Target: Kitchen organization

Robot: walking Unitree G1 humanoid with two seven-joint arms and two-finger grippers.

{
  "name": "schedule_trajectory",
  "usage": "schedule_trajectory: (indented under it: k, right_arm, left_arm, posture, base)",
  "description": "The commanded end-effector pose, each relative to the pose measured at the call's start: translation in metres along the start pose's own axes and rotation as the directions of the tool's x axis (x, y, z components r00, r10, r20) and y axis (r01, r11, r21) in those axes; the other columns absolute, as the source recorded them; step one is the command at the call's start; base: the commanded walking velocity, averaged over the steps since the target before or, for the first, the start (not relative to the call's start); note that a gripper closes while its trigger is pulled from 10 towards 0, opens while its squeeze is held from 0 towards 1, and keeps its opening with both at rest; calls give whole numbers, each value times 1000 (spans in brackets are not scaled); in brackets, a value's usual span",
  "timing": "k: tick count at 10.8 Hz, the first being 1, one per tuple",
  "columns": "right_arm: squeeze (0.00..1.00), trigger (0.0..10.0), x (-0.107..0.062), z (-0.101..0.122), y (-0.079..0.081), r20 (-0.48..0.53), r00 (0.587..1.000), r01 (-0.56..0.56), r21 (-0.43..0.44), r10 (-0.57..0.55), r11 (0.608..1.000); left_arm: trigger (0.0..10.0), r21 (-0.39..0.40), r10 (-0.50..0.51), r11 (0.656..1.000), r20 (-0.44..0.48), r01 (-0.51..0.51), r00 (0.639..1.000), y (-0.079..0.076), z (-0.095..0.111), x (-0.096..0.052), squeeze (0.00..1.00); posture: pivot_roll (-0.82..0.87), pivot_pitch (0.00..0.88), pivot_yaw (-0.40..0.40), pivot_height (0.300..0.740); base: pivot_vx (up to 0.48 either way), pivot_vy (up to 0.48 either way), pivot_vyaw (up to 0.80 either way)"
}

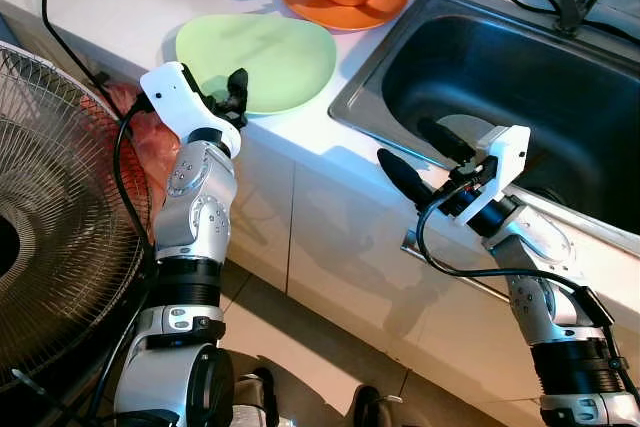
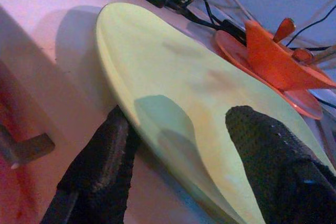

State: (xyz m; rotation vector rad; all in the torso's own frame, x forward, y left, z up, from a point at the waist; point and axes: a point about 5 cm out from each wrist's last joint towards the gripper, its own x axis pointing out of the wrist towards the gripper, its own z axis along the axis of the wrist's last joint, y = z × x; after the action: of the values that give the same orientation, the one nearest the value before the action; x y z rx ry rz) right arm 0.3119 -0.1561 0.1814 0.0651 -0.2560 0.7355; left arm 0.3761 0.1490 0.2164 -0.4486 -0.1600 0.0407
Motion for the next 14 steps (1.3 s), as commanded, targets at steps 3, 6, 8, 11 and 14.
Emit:
schedule_trajectory:
  k: [3,6,8,11,14]
  right_arm:
    - [0,10000,-2,1,-1,-11,1000,-8,-16,7,1000]
    - [0,10000,-2,1,-3,-11,1000,-5,-20,5,1000]
    - [0,10000,-2,1,-3,-11,1000,-5,-21,5,1000]
    - [0,10000,-1,1,-4,-12,1000,-4,-20,4,1000]
    - [0,10000,-1,1,-4,-12,1000,-2,-23,2,1000]
  left_arm:
    - [0,15,-43,999,8,42,999,-11,-5,-6,0]
    - [0,16,-46,999,8,46,999,-13,-7,-7,0]
    - [0,11,-56,998,13,55,998,-18,-7,-9,0]
    - [0,-11,-67,998,-3,67,998,-24,-13,-15,0]
    - [10000,-29,-122,992,-8,121,993,-35,-16,-19,0]
  posture:
    - [28,178,-75,740]
    - [30,172,-76,740]
    - [33,177,-79,740]
    - [38,180,-81,740]
    - [38,178,-82,740]
  base:
    - [0,0,0]
    - [0,0,0]
    - [0,0,0]
    - [0,0,0]
    - [0,0,0]
